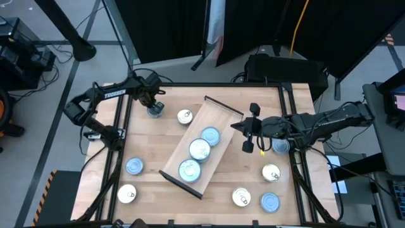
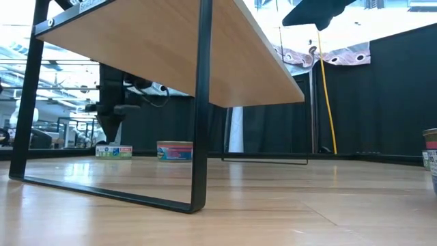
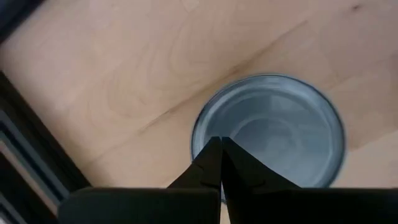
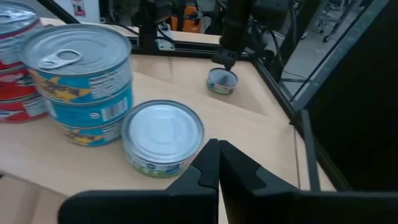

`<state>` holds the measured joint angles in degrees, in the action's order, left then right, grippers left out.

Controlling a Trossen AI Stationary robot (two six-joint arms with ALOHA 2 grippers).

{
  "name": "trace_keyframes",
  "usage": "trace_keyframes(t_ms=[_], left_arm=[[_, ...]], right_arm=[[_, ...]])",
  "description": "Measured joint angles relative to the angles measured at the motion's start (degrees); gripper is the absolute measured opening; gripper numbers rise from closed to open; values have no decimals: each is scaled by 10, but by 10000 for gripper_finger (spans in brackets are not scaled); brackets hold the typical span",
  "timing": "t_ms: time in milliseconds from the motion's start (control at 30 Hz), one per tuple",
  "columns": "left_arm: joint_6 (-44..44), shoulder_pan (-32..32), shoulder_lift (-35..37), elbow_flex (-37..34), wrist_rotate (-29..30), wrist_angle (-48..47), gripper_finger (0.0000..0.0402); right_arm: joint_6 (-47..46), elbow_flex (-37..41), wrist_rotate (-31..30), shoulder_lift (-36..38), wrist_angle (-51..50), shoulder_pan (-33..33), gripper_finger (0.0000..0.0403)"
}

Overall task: Stack canned seafood by type on shelf
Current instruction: Stack the green tuna can on top of the other green tuna can on the shelf

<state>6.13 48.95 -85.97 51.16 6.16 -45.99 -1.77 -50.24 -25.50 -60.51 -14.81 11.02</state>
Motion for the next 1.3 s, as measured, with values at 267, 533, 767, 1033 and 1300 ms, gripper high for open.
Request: trace_keyframes(t_ms=[267, 533, 767, 1033, 1300], left_arm=[[-25, 8, 13, -2, 20, -4, 2], [-37, 22, 15, -37, 19, 12, 2], [-37, 21, 16, -53, 20, 26, 2], [-37, 21, 9, -59, 9, 30, 1], [-39, 21, -9, -69, 14, 41, 1]], right_arm=[[10, 0, 1, 0, -2, -21, 0], [10, 0, 1, 0, -3, -24, 0], [10, 0, 1, 0, -3, -24, 0], [10, 0, 1, 0, -3, -24, 0], [10, 0, 3, 0, -4, -24, 0]])
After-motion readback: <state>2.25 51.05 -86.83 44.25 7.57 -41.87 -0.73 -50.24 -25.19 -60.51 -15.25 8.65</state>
